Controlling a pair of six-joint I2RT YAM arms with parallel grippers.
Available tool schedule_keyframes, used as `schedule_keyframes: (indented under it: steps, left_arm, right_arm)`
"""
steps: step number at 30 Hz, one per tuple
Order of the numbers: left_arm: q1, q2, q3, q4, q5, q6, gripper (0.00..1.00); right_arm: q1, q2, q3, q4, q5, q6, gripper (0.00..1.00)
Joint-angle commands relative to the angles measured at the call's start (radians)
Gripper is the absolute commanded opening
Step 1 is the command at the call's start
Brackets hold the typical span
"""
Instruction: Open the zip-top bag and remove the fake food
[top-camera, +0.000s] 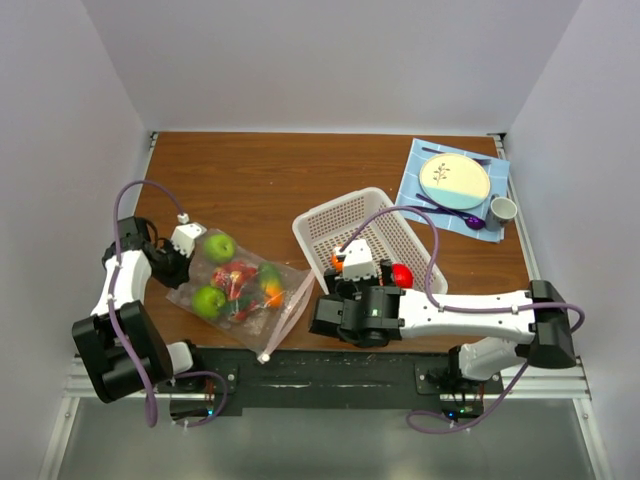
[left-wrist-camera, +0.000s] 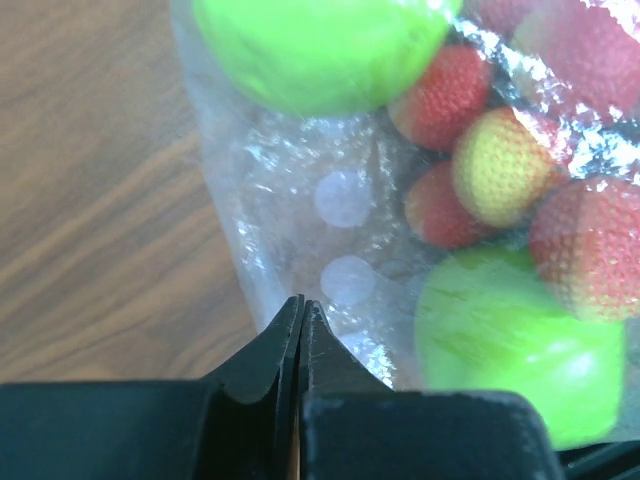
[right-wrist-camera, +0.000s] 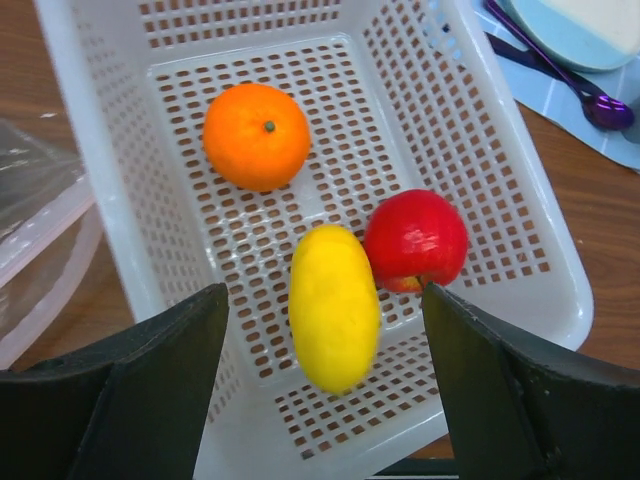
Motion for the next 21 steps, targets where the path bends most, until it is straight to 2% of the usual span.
schedule_keyframes:
  steps: [1,5,6,8,11,12,13,15,18,21]
  left_arm:
    - [0.003,0.0,0.042,0.065,0.035,-0.059,0.0]
    - [-0.002,-0.011,0.037,0.116,0.01,-0.105,0.0]
    - [-0.003,-0.017,0.04,0.118,0.009,-0.11,0.0]
    - [-0.005,-0.026,0.071,0.087,0.012,-0.108,0.0]
    - [-0.005,-0.041,0.16,-0.02,0.038,-0.092,0.0]
    - [-0.003,-0.044,0.177,-0.048,0.047,-0.084,0.19]
    - [-0.005,-0.043,0.192,-0.074,0.058,-0.075,0.3]
    - [-0.005,-0.051,0.214,-0.12,0.078,-0.056,0.43]
    - [-0.005,-0.057,0.186,-0.107,0.072,-0.053,0.55]
    - [-0.007,-0.042,0.133,-0.053,0.049,-0.064,0.61]
  right_arm:
    - [0.075,0.033,0.047,0.134,0.045,-0.053,0.72]
    - [0.141,0.101,0.036,0.281,0.016,-0.125,0.52]
    - [0.164,0.121,0.036,0.309,0.004,-0.133,0.44]
    - [0.179,0.185,0.041,0.39,-0.016,-0.163,0.39]
    - [0.182,0.269,0.061,0.443,-0.032,-0.174,0.37]
    - [0.182,0.283,0.064,0.478,-0.032,-0.182,0.37]
    - [0.182,0.297,0.061,0.504,-0.036,-0.197,0.37]
    - [0.181,0.325,0.052,0.573,-0.039,-0.242,0.38]
    - [0.161,0.354,0.036,0.654,-0.048,-0.282,0.38]
    - [0.12,0.362,-0.002,0.723,-0.081,-0.323,0.4]
